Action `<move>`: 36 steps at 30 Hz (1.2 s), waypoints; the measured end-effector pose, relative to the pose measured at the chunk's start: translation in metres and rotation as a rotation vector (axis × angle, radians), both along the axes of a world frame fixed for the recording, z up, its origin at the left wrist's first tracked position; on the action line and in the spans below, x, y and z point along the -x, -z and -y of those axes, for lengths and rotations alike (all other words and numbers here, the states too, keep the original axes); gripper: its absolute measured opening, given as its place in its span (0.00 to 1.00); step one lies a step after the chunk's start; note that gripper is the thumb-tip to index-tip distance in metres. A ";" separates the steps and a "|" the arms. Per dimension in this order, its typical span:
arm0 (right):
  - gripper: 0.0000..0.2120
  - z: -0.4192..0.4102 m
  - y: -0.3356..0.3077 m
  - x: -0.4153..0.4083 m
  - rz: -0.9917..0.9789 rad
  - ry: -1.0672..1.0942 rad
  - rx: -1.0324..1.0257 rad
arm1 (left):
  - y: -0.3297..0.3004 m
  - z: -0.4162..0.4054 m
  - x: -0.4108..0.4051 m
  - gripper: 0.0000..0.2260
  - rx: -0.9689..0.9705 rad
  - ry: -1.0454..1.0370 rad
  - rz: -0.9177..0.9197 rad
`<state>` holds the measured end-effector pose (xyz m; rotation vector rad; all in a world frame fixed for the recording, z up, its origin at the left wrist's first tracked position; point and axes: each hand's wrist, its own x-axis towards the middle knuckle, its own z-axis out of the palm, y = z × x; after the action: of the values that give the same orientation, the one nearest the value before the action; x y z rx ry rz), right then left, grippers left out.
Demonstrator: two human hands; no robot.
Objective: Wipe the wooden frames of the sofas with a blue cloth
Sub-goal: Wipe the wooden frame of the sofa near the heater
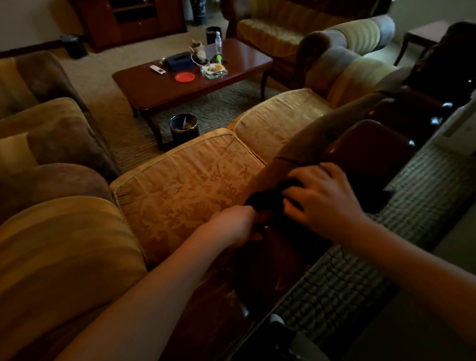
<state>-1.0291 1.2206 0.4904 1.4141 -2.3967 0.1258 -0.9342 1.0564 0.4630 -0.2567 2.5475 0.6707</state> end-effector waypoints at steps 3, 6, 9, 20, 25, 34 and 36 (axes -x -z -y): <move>0.18 -0.002 -0.017 0.033 0.006 0.144 0.012 | -0.007 -0.001 0.005 0.21 0.020 -0.001 0.006; 0.18 0.023 -0.014 0.033 0.027 0.286 0.054 | -0.022 0.002 0.015 0.20 0.020 0.032 0.109; 0.16 0.017 0.017 -0.007 -0.019 0.233 0.092 | -0.042 0.006 0.031 0.11 0.033 0.028 0.089; 0.13 -0.045 0.022 0.004 -0.033 0.381 0.504 | -0.043 -0.044 0.053 0.17 -0.432 -0.275 -0.576; 0.11 -0.025 0.034 -0.021 -0.041 0.440 0.539 | -0.021 -0.058 0.047 0.18 -0.737 -0.672 -0.648; 0.13 -0.079 0.070 -0.029 -0.053 0.214 0.537 | 0.005 -0.072 0.038 0.16 -0.924 -0.869 -0.637; 0.13 -0.065 0.044 -0.007 -0.023 0.374 0.671 | 0.004 -0.073 0.037 0.17 -0.898 -0.843 -0.632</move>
<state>-1.0220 1.2857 0.4467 0.6524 -2.2314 0.7284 -0.9712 1.1292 0.4590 -0.9055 2.2524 2.4121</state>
